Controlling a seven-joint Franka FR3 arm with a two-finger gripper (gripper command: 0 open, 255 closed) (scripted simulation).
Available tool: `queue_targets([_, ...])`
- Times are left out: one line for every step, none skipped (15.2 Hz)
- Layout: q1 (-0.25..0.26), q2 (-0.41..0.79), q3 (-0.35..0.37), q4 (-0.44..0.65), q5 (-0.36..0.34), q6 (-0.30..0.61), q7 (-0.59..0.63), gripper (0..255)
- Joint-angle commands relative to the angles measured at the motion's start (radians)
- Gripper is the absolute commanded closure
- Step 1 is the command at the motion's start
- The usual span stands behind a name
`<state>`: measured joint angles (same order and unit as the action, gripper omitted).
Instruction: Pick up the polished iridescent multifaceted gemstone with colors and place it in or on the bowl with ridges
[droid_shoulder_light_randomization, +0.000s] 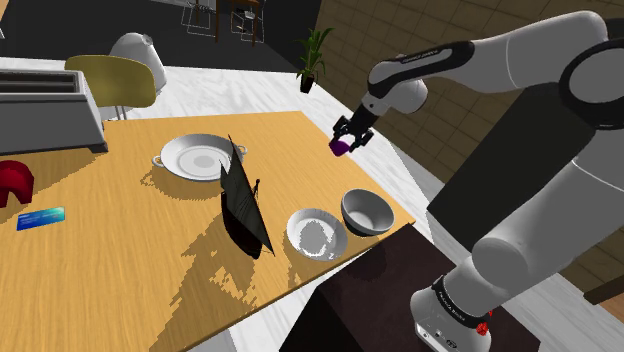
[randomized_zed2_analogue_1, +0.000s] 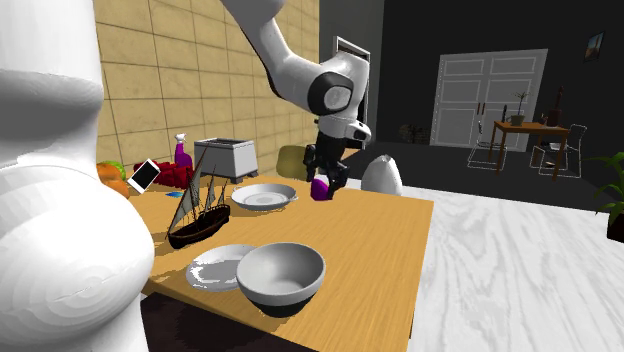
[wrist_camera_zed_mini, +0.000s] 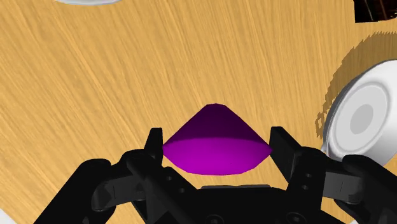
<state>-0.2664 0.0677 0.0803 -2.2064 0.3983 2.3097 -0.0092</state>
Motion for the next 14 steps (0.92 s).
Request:
queue_targets([-0.006,-0.068,-0.004,-0.078,0.010,0.004,-0.019,255])
queue_targets([-0.008,-0.106,-0.006,-0.120,0.016,0.006,-0.028,255])
queue_targets([-0.010,-0.144,-0.008,-0.161,0.020,0.007,-0.036,255])
queue_targets([-0.012,-0.182,-0.011,-0.202,0.024,0.007,-0.043,255])
queue_targets([-0.014,-0.221,-0.014,-0.241,0.027,0.005,-0.050,255])
queue_targets([-0.016,-0.261,-0.018,-0.280,0.029,0.003,-0.057,255])
queue_targets([-0.018,-0.302,-0.021,-0.319,0.030,-0.002,-0.063,255])
queue_targets([-0.020,-0.343,-0.025,-0.356,0.030,-0.007,-0.068,255])
queue_targets([-0.023,-0.385,-0.029,-0.393,0.030,-0.015,-0.072,255])
queue_targets([-0.026,-0.429,-0.033,-0.430,0.028,-0.023,-0.076,255])
queue_targets([-0.030,-0.473,-0.037,-0.466,0.024,-0.034,-0.079,255])
queue_targets([-0.034,-0.519,-0.041,-0.501,0.020,-0.047,-0.082,255])
queue_targets([-0.039,-0.566,-0.046,-0.535,0.015,-0.061,-0.084,255])
queue_targets([-0.045,-0.615,-0.051,-0.569,0.008,-0.078,-0.085,255])
